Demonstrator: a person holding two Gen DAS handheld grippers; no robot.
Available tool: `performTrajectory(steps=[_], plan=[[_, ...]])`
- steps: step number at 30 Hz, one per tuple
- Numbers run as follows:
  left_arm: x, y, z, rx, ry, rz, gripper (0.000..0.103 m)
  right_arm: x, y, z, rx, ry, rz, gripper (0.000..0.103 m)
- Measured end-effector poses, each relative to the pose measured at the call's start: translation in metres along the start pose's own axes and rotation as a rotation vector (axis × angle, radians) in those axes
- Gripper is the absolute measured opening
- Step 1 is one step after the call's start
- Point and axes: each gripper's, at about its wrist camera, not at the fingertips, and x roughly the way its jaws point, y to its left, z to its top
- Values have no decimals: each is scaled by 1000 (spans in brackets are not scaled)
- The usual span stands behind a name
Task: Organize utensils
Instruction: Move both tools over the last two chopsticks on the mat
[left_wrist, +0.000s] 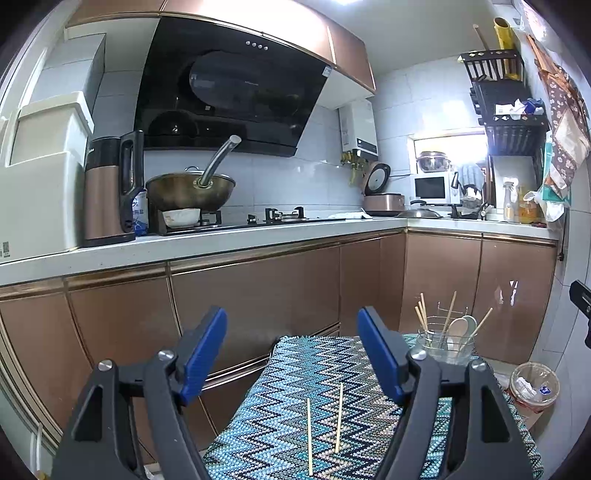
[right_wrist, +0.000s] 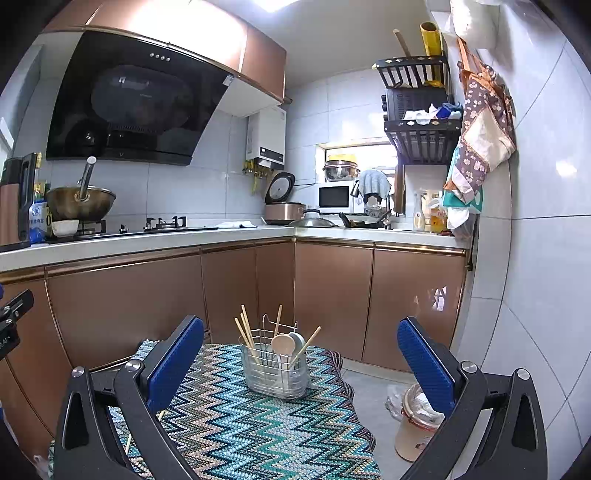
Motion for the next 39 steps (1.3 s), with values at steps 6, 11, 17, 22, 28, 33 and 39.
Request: performTrajectory(steps=[6,11,17,22,28,33,39], plan=[[-4,3,-5,-2,-14,19,72,-5,4,-3,-21,-20,-29,103],[-10,2,-7,-4,-38,26,72,-6,5,-6,-24,-29,-64,103],[-3,2,-14,4,-1,10,72,-2,4,-10,-26,-15,-69,103],[4,1,-19,7,27,2,72,-1,7,-14,-32,-3,-67,103],[13,-3,-24,12,52,-11,72,7,10,-19,-41,22,-65,103],[31,-3,-31,1,103,-42,72,18,9,-26,-35,52,-62,103],[51,-7,-42,-7,163,-113,72,42,9,-37,-11,127,-16,103]])
